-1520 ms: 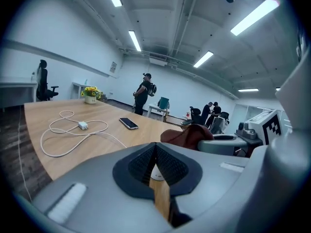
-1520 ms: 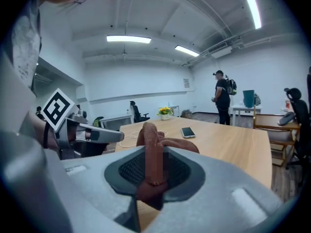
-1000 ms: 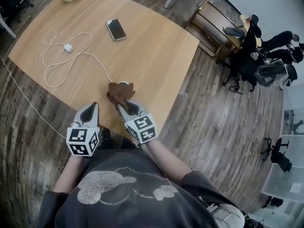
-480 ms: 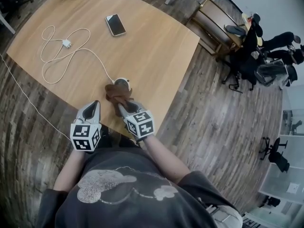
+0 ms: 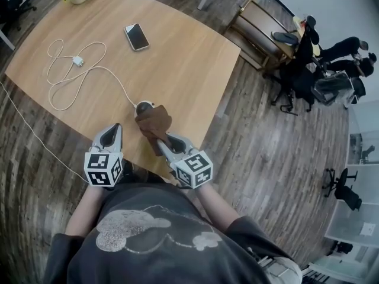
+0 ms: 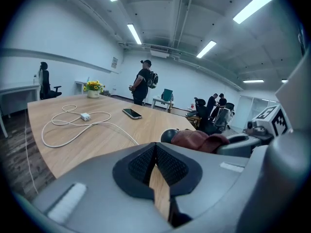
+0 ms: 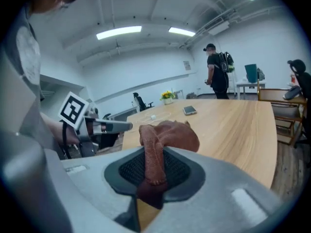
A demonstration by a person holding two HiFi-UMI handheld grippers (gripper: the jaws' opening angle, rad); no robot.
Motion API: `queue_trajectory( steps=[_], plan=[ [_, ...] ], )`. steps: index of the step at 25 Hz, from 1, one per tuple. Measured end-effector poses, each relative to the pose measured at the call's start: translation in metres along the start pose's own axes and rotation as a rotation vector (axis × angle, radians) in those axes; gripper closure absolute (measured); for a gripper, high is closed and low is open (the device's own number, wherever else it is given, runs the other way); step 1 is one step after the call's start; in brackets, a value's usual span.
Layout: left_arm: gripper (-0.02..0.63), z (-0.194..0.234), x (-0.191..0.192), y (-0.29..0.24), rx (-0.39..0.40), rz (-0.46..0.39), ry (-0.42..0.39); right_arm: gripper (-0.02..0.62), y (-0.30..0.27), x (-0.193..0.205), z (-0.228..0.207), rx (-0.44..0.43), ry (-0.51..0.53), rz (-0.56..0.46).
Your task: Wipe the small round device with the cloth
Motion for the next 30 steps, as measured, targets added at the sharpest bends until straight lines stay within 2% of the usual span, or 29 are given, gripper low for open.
queue_trajectory(
  steps=[3, 5, 15, 22, 26, 30],
  plan=[
    [0.588, 0.001, -0.006, -0.003, 0.007, -0.009, -0.008, 0.525, 0.015, -0.025, -0.009, 0.016, -0.025, -0.119],
    [0.587, 0.000, -0.009, -0.005, 0.013, -0.010, -0.014, 0.525, 0.011, -0.031, -0.015, 0.032, -0.041, -0.139],
    [0.587, -0.001, -0.022, -0.014, 0.018, -0.012, -0.056, 0.525, -0.046, 0.001, -0.018, 0.117, -0.131, 0.007],
    [0.587, 0.005, -0.024, -0.012, 0.015, -0.011, -0.043, 0.525, -0.070, 0.020, -0.016, 0.162, -0.104, 0.117],
    [0.587, 0.007, -0.022, -0.009, 0.015, -0.016, -0.034, 0.525, -0.068, 0.027, -0.009, 0.180, -0.047, 0.188],
    [0.587, 0.004, -0.024, -0.010, 0.028, -0.025, -0.039, 0.525, -0.048, 0.020, -0.010, 0.198, -0.008, 0.156]
  ],
)
Point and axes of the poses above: the fingertips, and each gripper's own axes: y backward along the fingers, z to its left, x out of its underside, the point moved 7 cm from there along y, backward along the fingers, and after that the axes turned 12 degrees about x, right-handed, at the moved point
